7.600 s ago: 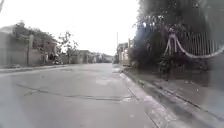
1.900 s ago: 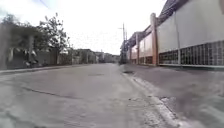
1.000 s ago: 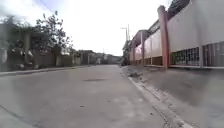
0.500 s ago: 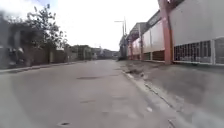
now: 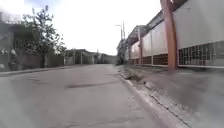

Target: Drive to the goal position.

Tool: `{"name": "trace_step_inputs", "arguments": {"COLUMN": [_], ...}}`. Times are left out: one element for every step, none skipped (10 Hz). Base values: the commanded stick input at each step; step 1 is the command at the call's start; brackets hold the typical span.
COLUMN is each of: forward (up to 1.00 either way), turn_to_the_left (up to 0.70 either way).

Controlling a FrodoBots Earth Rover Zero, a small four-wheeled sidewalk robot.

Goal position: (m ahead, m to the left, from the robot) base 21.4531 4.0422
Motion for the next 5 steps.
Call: {"name": "trace_step_inputs", "arguments": {"forward": [1.0, 1.0, 1.0, 1.0, 1.0], "turn_to_the_left": [0.0, -0.01, -0.01, -0.01, 0.0]}}
